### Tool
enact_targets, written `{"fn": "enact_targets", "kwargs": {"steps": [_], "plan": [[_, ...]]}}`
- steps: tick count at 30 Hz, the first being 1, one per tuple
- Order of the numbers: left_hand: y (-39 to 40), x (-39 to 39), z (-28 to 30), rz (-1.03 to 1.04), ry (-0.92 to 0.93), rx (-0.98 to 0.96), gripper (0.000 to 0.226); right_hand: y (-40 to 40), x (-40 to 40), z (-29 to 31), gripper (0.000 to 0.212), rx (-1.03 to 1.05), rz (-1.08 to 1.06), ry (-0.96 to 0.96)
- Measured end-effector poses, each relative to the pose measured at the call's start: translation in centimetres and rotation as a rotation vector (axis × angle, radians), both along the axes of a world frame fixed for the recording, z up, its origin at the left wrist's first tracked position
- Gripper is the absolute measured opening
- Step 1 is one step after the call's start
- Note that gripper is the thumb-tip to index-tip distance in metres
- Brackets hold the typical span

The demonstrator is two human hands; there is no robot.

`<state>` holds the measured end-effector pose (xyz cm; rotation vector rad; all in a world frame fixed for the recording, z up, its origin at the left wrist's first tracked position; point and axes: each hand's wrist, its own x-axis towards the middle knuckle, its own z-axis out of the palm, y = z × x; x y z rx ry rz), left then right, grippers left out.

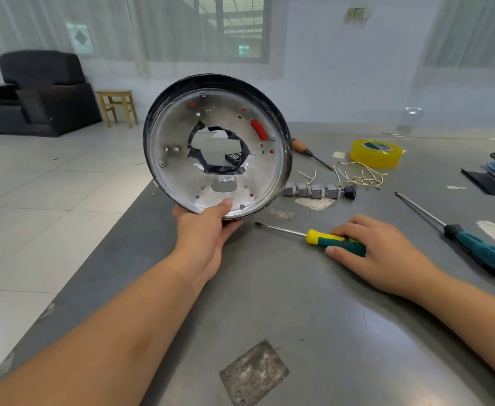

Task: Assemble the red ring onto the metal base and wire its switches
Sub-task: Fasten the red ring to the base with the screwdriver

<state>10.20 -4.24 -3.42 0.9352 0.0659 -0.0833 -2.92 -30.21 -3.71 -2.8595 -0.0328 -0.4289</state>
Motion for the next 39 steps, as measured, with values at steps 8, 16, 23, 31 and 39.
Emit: {"fn": "enact_targets", "kwargs": {"steps": [8, 16, 23, 31, 39], "plan": [[0.4, 0.0, -0.2, 0.06, -0.032, 0.002, 0.048, 0.5, -1.5, 0.5, 0.041, 0.162, 0.168, -0.084], [0.2, -0.4, -0.3, 0.058, -0.088, 0.034, 0.057, 1.7, -1.3, -0.2, 0.033, 0.3, 0.114, -0.114], [0.2, -0.6, -0.5, 0.062, -0.106, 0.097, 0.055, 1.8, -1.3, -0.4, 0.025, 0.285, 0.102, -0.114], [0.0, -0.6, -0.8, 0.077, -0.154, 0.163, 0.052, 2.1, -1.4, -0.2, 0.036, 0.282, 0.09, -0.127], [0.0, -0.7, -0.8, 0.079, -0.191, 0.204, 0.053, 2.4, -1.4, 0.0, 0.041, 0.279, 0.058, -0.115]]}}
